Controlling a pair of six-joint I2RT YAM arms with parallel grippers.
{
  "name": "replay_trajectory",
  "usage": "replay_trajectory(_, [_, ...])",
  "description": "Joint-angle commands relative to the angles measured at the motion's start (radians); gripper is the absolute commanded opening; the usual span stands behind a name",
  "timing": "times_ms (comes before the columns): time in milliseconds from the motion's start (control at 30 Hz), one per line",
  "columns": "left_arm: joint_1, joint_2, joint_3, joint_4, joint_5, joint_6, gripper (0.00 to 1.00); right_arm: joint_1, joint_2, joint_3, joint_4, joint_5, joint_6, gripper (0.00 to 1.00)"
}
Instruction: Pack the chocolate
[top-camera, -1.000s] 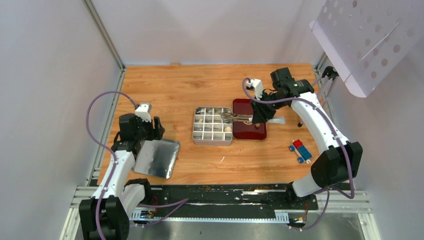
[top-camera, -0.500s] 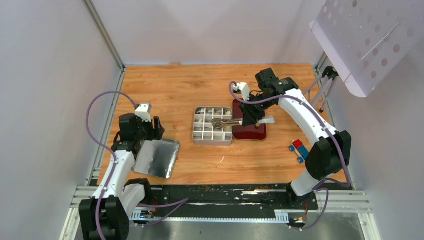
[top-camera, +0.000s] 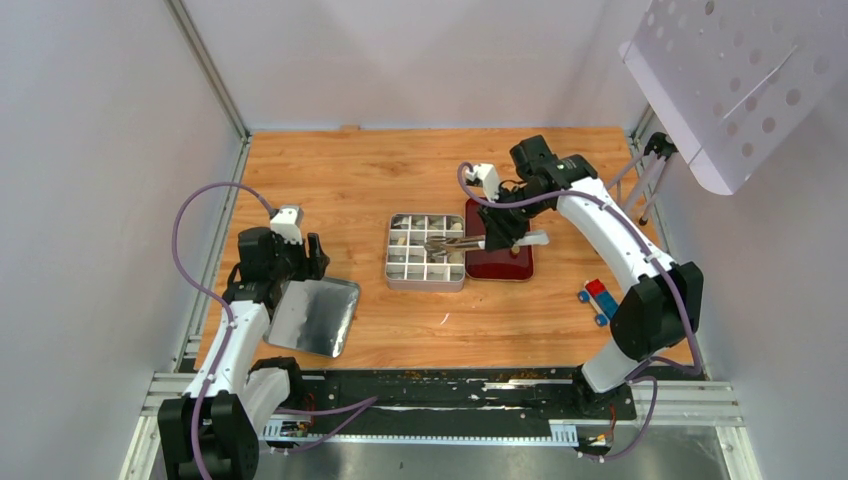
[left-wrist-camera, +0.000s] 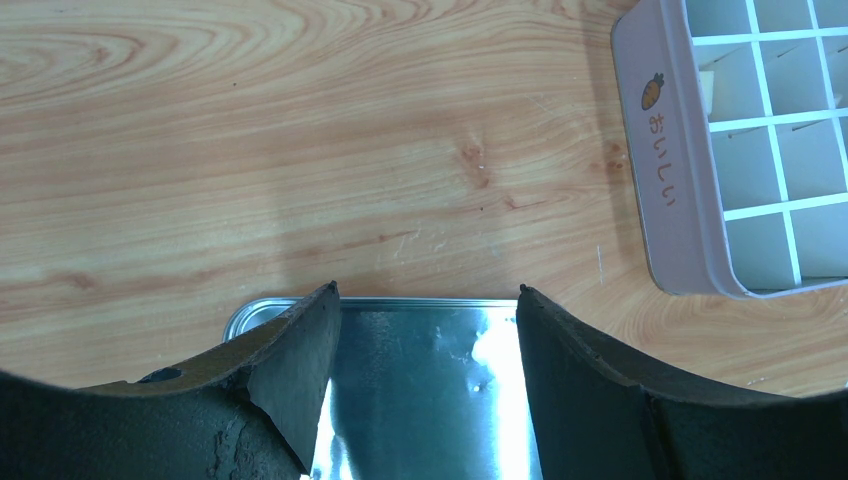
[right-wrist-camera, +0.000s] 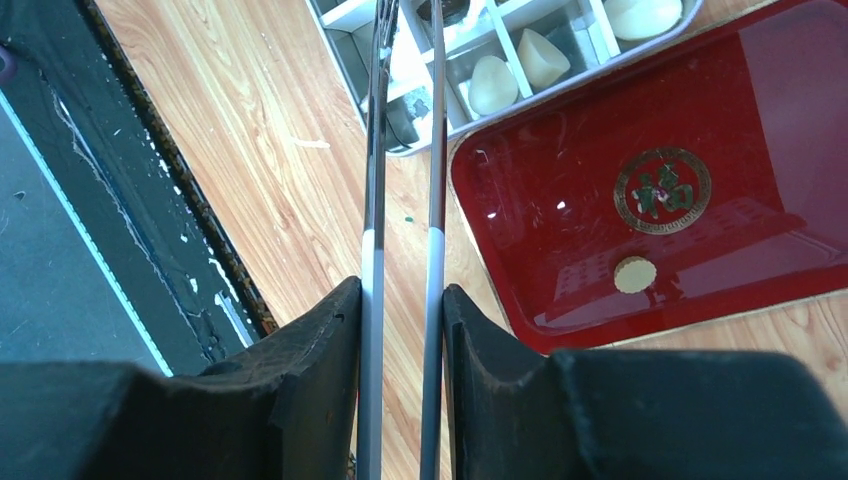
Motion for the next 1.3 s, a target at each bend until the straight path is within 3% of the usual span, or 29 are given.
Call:
replay_trajectory(0, [0.009,-0.009,0.010,0.019,0.002,0.000,0.73,-0.055,-0.075,0.031,0.020,0.008,0.002,0.29])
replay_trajectory(267, [0.009,-0.015,0.000,0.022,0.002,-0.004,0.73,-0.189,-0.179,-0.084,0.028,0.148,-0.037,0.28])
replay_trajectory(533, [0.009,0.002,0.010,0.029,0.009,-0.011,0.73,-0.234,-0.242,-0.207,0.061,0.303,-0.043,0.32])
replay_trajectory(667, [0.009,0.007,0.012,0.032,0.011,-0.013,0.73,-0.247,-0.241,-0.215,0.058,0.316,-0.039,0.38])
replay_trajectory(1067, [0.010,0.002,0.010,0.029,0.012,-0.011,0.73,-0.263,-0.207,-0.254,0.085,0.368,-0.053,0.38])
replay_trajectory(1267, [0.009,0.002,0.009,0.033,0.010,-0.011,0.73,-0.265,-0.197,-0.255,0.081,0.369,-0.060,0.31])
